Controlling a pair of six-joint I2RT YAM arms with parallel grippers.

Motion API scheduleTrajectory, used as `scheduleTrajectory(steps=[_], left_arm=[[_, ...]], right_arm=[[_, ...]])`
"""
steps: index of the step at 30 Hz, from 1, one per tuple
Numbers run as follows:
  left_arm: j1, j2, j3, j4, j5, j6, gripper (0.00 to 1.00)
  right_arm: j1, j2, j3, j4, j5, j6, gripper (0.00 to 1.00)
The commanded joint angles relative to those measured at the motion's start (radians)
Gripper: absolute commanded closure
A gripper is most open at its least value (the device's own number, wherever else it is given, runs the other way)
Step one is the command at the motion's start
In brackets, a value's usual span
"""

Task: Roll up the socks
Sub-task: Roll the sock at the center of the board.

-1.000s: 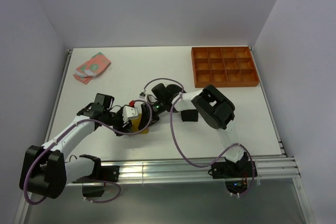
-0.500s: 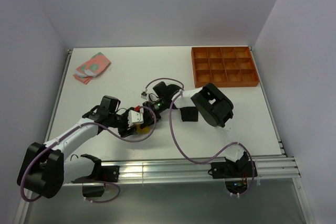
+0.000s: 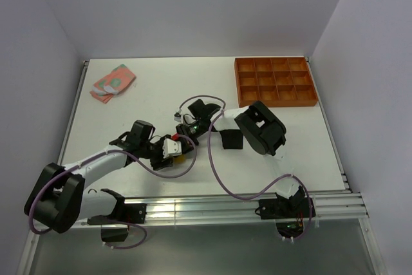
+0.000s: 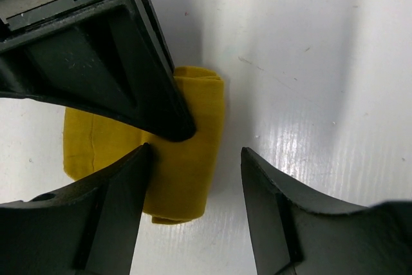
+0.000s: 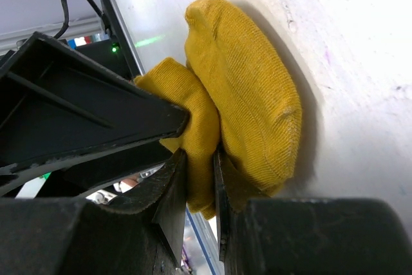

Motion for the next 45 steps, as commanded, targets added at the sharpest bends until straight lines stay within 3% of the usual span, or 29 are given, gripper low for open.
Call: scheduleTrajectory(steps=[1, 13, 19, 23, 27, 29, 35, 45], left_arm=[[-0.009, 0.029, 0.009, 0.057, -0.011, -0.016, 0.37], [-0.008, 0.142, 0.048, 0.069, -0.062, -0.049, 0.41], [-0.008, 0.205, 0.093, -0.008, -0.051, -0.045, 0.54], [-0.008, 0.245, 0.13, -0.084, -0.033, -0.02, 0.75], [-0.008, 0.28, 0.163, -0.166, -0.012, -0.002, 0.87], [-0.003, 0.308, 0.195, -0.225, 0.01, 0.004, 0.92], [0.052, 0.38, 0.283, -0.379, 0.093, 0.061, 0.97], [0.101, 0.544, 0.427, -0.647, 0.157, 0.141, 1.0]], right_arm=[[-0.024, 0.08, -0.035, -0.134, 0.24, -0.098, 0.89], [-0.031, 0.086, -0.046, -0.149, 0.237, -0.134, 0.89], [-0.033, 0.074, -0.052, -0.138, 0.269, -0.136, 0.89], [-0.033, 0.037, -0.076, -0.119, 0.324, -0.131, 0.82], [-0.031, -0.017, -0.101, -0.105, 0.399, -0.134, 0.73], [-0.033, -0.063, -0.141, -0.062, 0.448, -0.119, 0.63], [-0.033, -0.268, -0.34, 0.13, 0.569, -0.061, 0.46], [-0.033, -0.498, -0.581, 0.34, 0.741, 0.025, 0.46]])
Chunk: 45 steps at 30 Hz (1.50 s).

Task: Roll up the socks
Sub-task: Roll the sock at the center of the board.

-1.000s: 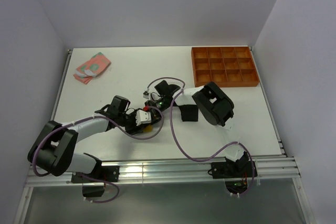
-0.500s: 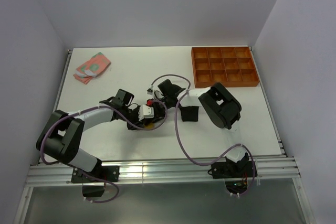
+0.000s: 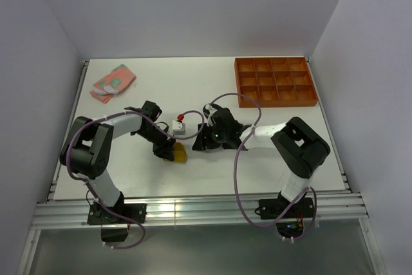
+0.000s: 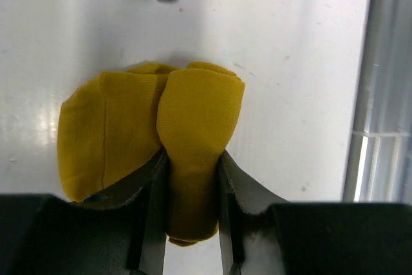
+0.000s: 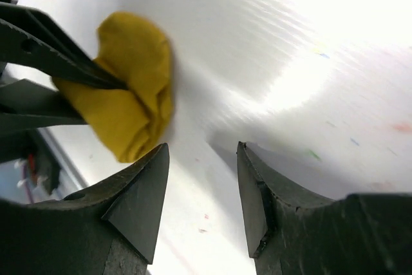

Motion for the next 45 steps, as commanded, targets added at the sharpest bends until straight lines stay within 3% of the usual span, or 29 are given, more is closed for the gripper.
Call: scheduleTrajectory(steps=[1, 5, 10, 13, 21, 27, 39, 45], left_arm=[[0.012, 0.098, 0.041, -0.235, -0.006, 0.085, 1.0], [0.04, 0.138, 0.103, -0.345, 0.009, 0.102, 1.0], [0.046, 0.213, 0.179, -0.427, 0.007, 0.114, 1.0], [0.046, 0.267, 0.212, -0.485, 0.014, 0.13, 1.0], [0.046, 0.33, 0.238, -0.504, 0.007, 0.114, 1.0], [0.046, 0.383, 0.268, -0.536, 0.015, 0.123, 1.0], [0.048, 0.442, 0.302, -0.541, 0.011, 0.091, 1.0], [0.049, 0.453, 0.31, -0.547, 0.011, 0.071, 1.0]], right_arm=[[-0.008, -0.049, -0.097, 0.069, 0.185, 0.013, 0.46], [-0.001, -0.146, -0.18, 0.173, 0.21, -0.004, 0.47], [0.123, -0.21, -0.165, 0.167, 0.341, -0.108, 0.47], [0.249, -0.187, -0.09, 0.106, 0.461, -0.229, 0.47], [0.39, -0.072, 0.019, 0.134, 0.484, -0.354, 0.46], [0.446, -0.048, 0.021, 0.173, 0.532, -0.376, 0.46], [0.463, -0.21, -0.153, 0.273, 0.546, -0.352, 0.45], [0.533, -0.171, -0.083, 0.243, 0.535, -0.406, 0.45]])
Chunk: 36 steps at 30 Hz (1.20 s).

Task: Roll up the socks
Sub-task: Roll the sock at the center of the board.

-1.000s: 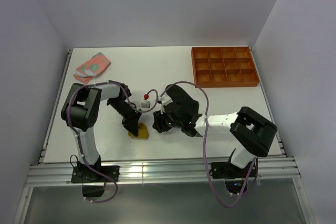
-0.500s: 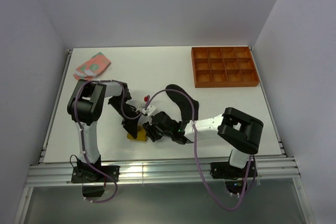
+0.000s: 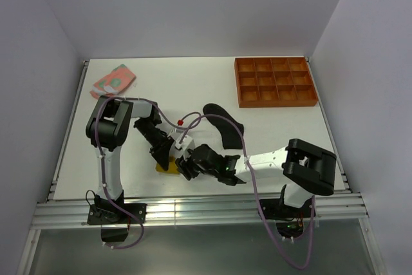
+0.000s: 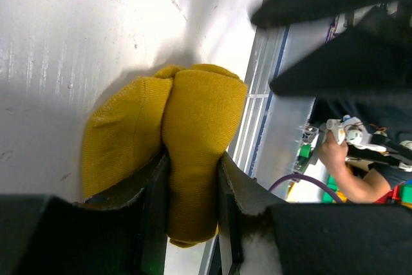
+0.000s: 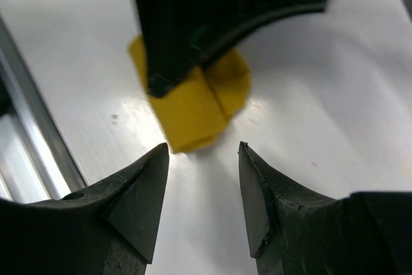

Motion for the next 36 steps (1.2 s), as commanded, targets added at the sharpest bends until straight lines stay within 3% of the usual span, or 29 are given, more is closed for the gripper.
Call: scheduleTrajectory(steps=[1, 10, 26, 36], left_arm=[[-0.006, 0.036, 0.012, 0.081, -0.064, 0.008, 1.0], [-0.005, 0.069, 0.03, 0.06, -0.07, 0.003, 1.0], [-0.003, 0.137, 0.101, -0.038, -0.041, 0.055, 1.0], [-0.003, 0.155, 0.118, -0.058, -0.037, 0.064, 0.99]], right_arm=[[0.048, 0.017, 0.07, 0.035, 0.005, -0.065, 0.45], [0.115, 0.15, 0.205, -0.039, 0.066, -0.153, 0.44], [0.12, 0.298, 0.28, -0.111, 0.094, -0.214, 0.44], [0.128, 0.344, 0.265, -0.136, 0.135, -0.205, 0.53]])
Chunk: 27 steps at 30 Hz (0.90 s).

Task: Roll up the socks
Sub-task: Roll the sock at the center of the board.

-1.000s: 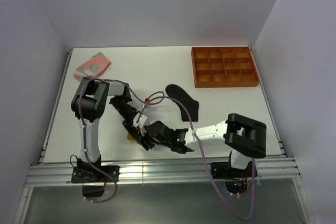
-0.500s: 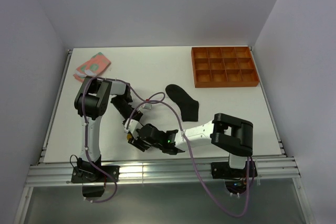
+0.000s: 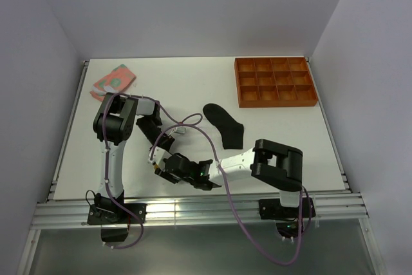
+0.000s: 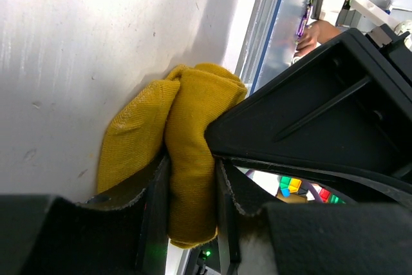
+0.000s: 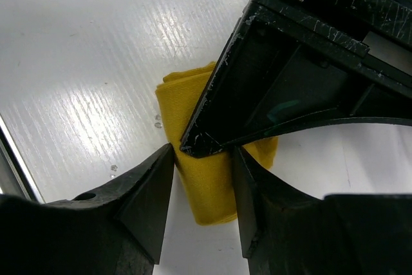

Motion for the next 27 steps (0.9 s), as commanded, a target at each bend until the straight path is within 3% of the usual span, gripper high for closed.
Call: scheduleTrajectory(steps=[1, 9, 18, 27], left_arm=[[-0.012, 0.026, 0.014, 0.079, -0.02, 0.068, 0.99], [-0.012, 0.027, 0.011, 0.088, -0.031, 0.054, 0.99], [-0.012, 0.038, 0.003, 0.088, -0.045, 0.051, 0.99], [-0.014, 0.047, 0.002, 0.082, -0.059, 0.059, 0.99]], right_arm=[[0.005, 0.063, -0.018, -0.051, 0.005, 0.011, 0.52], [0.048, 0.089, -0.012, -0.085, 0.12, -0.008, 0.45], [0.059, 0.091, -0.03, -0.102, 0.243, 0.005, 0.45], [0.051, -0.035, -0.012, -0.194, 0.18, 0.0, 0.42]])
